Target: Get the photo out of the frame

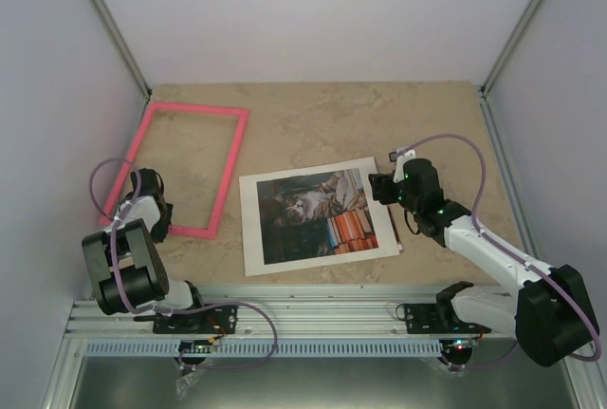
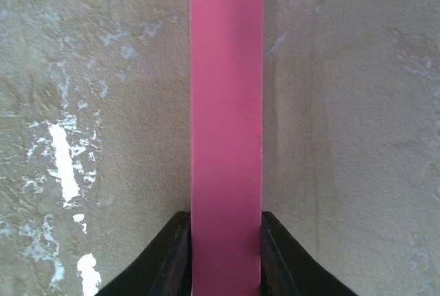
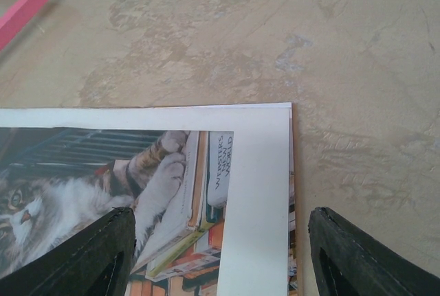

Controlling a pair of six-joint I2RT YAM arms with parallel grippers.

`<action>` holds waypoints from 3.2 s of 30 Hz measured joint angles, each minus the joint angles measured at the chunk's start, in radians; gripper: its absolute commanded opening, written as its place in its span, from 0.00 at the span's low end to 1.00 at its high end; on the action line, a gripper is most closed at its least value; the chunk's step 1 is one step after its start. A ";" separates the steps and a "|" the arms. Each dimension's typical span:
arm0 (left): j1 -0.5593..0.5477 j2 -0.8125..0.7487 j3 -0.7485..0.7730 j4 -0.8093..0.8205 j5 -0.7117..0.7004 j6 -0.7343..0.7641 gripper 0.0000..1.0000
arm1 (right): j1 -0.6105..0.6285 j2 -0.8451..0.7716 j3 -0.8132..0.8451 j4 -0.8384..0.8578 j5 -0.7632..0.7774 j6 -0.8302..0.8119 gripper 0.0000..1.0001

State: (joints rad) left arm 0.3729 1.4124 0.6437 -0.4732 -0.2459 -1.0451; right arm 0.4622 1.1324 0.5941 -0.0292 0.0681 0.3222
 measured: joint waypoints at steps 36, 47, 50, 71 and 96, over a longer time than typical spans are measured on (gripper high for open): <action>-0.451 -0.395 -0.061 0.035 0.257 0.193 0.89 | 0.000 0.043 0.000 -0.002 -0.055 -0.004 0.74; -0.710 -0.536 -0.114 -0.011 0.266 0.190 0.92 | 0.031 0.033 -0.011 -0.063 -0.122 0.024 0.75; -0.771 -0.573 -0.156 -0.017 0.263 0.168 0.94 | 0.055 0.002 -0.039 -0.093 -0.129 0.042 0.75; -0.882 -0.435 -0.278 0.071 0.229 0.129 0.96 | 0.074 -0.047 -0.120 -0.260 -0.065 0.147 0.75; -0.888 -0.464 -0.296 0.182 0.343 0.121 0.66 | 0.085 -0.087 -0.140 -0.243 -0.055 0.158 0.75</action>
State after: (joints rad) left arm -0.5152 0.9482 0.3481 -0.2913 0.0971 -0.9241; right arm 0.5476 1.0454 0.4538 -0.2722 0.0135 0.4797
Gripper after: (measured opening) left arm 0.659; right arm 0.753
